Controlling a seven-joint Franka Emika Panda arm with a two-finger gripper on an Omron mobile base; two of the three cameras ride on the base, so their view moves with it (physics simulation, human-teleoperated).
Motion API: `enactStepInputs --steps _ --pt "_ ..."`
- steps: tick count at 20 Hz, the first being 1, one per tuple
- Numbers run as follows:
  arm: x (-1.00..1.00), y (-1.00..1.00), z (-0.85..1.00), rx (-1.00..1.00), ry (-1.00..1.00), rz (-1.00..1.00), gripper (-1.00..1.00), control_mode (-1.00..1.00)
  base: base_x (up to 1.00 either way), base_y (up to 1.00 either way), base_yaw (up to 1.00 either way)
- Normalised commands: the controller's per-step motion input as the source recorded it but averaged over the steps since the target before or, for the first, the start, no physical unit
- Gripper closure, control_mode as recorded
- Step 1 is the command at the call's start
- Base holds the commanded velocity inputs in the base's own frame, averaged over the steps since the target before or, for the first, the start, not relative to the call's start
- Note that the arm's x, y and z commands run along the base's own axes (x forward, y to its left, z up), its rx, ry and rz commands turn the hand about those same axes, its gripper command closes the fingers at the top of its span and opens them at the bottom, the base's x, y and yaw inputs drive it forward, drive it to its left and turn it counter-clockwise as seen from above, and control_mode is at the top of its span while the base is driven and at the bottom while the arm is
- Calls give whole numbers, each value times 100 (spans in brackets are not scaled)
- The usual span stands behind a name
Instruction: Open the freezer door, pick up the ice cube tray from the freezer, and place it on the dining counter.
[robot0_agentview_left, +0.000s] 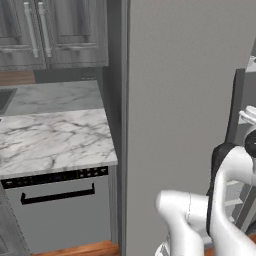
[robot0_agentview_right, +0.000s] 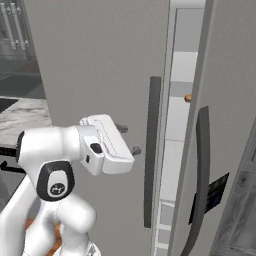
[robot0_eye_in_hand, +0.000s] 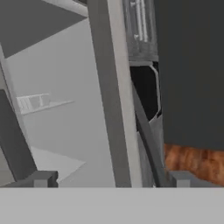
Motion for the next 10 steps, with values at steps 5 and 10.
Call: enactStepInputs --steps 5,10 --pt "17 0 -15 0 -5 -28 -100 -100 0 0 0" --pt "12 -15 -5 0 -3 -23 -100 -100 0 0 0"
